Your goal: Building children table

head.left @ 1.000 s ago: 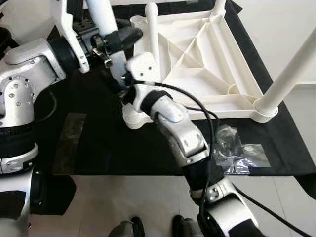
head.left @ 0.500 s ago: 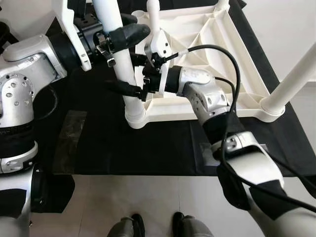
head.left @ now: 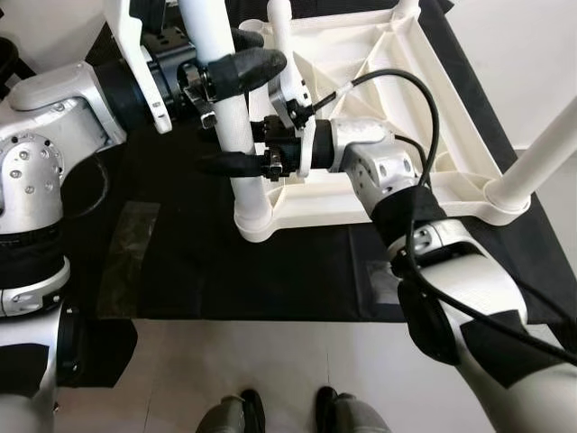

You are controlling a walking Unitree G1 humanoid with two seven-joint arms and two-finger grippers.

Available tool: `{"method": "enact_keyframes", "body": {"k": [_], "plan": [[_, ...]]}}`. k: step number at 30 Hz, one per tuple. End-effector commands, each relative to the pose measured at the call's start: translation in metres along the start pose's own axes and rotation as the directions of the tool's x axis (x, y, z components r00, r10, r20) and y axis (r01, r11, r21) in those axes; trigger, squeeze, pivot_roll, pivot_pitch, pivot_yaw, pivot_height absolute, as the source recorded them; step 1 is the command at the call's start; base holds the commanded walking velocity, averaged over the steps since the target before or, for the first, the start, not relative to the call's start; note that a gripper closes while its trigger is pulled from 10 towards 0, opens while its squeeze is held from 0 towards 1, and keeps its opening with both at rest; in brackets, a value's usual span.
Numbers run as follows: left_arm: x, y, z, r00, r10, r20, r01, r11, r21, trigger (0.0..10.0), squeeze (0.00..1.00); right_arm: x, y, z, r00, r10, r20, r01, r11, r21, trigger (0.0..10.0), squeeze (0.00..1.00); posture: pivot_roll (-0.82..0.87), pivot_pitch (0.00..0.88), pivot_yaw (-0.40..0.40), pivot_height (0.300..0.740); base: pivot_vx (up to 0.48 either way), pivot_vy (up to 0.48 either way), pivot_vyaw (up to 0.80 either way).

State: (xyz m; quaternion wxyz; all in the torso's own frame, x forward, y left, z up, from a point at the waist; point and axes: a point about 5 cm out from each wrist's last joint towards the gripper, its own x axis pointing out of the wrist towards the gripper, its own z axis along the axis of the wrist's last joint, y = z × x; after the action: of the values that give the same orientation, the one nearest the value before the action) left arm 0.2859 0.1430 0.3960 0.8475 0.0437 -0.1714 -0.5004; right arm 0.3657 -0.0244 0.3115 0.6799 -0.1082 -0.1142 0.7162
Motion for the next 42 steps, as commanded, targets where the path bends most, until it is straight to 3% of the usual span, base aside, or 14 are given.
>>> {"method": "enact_keyframes", "body": {"k": [1, 2, 5, 6, 20, 21, 22, 23, 24, 26, 27, 28, 37, 42], "plan": [[0.006, -0.007, -0.004, 0.998, -0.058, -0.003, 0.058, 0.998, 0.004, 0.0, 0.00, 0.008, 0.003, -0.005, 0.999, 0.032, -0.037, -0.032, 0.999, -0.009, 0.0, 0.00, -0.11, 0.277, 0.043, 0.740, 0.000, 0.000, 0.00], [0.006, -0.005, -0.003, 0.999, -0.040, 0.006, 0.040, 0.999, 0.015, 0.0, 0.52, 0.007, 0.002, -0.006, 0.999, 0.006, -0.042, -0.006, 1.000, -0.015, 0.0, 0.00, -0.12, 0.275, 0.042, 0.740, 0.000, 0.000, 0.00], [0.006, -0.004, -0.002, 1.000, -0.020, 0.015, 0.020, 1.000, 0.024, 0.0, 0.52, 0.005, 0.000, -0.006, 0.999, -0.018, -0.046, 0.017, 1.000, -0.021, 0.0, 0.00, -0.12, 0.276, 0.042, 0.740, 0.000, 0.000, 0.00], [0.005, -0.003, -0.003, 1.000, -0.015, 0.013, 0.014, 1.000, 0.012, 10.0, 1.00, 0.004, -0.001, -0.008, 0.998, -0.044, -0.053, 0.043, 0.999, -0.022, 0.0, 0.00, -0.12, 0.279, 0.040, 0.740, 0.000, 0.000, 0.00], [-0.001, 0.008, -0.003, 0.997, 0.064, 0.037, -0.063, 0.998, -0.030, 10.0, 1.00, 0.003, 0.008, -0.022, 0.976, -0.212, -0.050, 0.212, 0.977, 0.002, 0.0, 0.00, -0.15, 0.267, 0.021, 0.740, 0.000, 0.000, 0.00], [-0.002, 0.009, -0.002, 0.997, 0.064, 0.039, -0.062, 0.998, -0.032, 10.0, 0.00, 0.004, 0.013, -0.027, 0.967, -0.247, -0.066, 0.249, 0.968, 0.029, 0.0, 0.00, -0.15, 0.259, 0.019, 0.740, 0.000, 0.000, 0.00], [-0.003, 0.009, -0.001, 0.997, 0.068, 0.042, -0.067, 0.997, -0.033, 10.0, 0.00, 0.012, 0.029, -0.065, 0.869, -0.459, -0.182, 0.476, 0.877, 0.061, 0.0, 0.00, -0.14, 0.232, -0.006, 0.740, 0.000, 0.000, 0.00], [-0.003, 0.009, -0.001, 0.997, 0.068, 0.042, -0.067, 0.997, -0.033, 10.0, 0.00, 0.012, 0.029, -0.065, 0.869, -0.459, -0.182, 0.476, 0.877, 0.061, 0.0, 0.00, -0.14, 0.232, -0.006, 0.740, 0.000, 0.000, 0.00], [-0.005, 0.009, 0.000, 0.996, 0.074, 0.043, -0.072, 0.997, -0.035, 10.0, 0.00, 0.015, 0.045, -0.093, 0.737, -0.623, -0.262, 0.655, 0.753, 0.054, 0.0, 0.00, -0.14, 0.231, 0.004, 0.740, 0.000, 0.000, 0.00], [-0.005, 0.009, 0.000, 0.996, 0.074, 0.043, -0.072, 0.997, -0.035, 10.0, 0.00, 0.015, 0.045, -0.093, 0.737, -0.623, -0.262, 0.655, 0.753, 0.054, 0.0, 0.00, -0.14, 0.231, 0.004, 0.740, 0.000, 0.000, 0.00], [-0.006, 0.009, -0.001, 0.996, 0.080, 0.041, -0.078, 0.996, -0.036, 10.0, 0.00, 0.017, 0.058, -0.109, 0.611, -0.735, -0.294, 0.779, 0.625, 0.056, 0.0, 0.00, -0.14, 0.222, 0.010, 0.740, 0.000, 0.000, 0.00], [-0.007, 0.008, -0.002, 0.996, 0.084, 0.037, -0.083, 0.996, -0.036, 10.0, 0.00, 0.023, 0.066, -0.113, 0.554, -0.777, -0.298, 0.822, 0.566, 0.054, 0.0, 0.00, -0.14, 0.216, 0.008, 0.740, 0.000, 0.000, 0.00], [-0.008, 0.005, -0.004, 0.995, 0.095, 0.032, -0.095, 0.995, -0.020, 10.0, 0.00, 0.032, 0.065, -0.109, 0.552, -0.789, -0.270, 0.830, 0.552, 0.080, 0.0, 0.00, -0.13, 0.195, -0.002, 0.740, 0.000, 0.000, 0.00], [-0.010, 0.006, -0.004, 0.994, 0.113, 0.009, -0.113, 0.994, 0.000, 10.0, 0.00, 0.031, 0.072, -0.105, 0.517, -0.807, -0.287, 0.852, 0.517, 0.080, 0.0, 0.00, -0.12, 0.190, 0.003, 0.740, 0.000, 0.000, 0.00]]}}
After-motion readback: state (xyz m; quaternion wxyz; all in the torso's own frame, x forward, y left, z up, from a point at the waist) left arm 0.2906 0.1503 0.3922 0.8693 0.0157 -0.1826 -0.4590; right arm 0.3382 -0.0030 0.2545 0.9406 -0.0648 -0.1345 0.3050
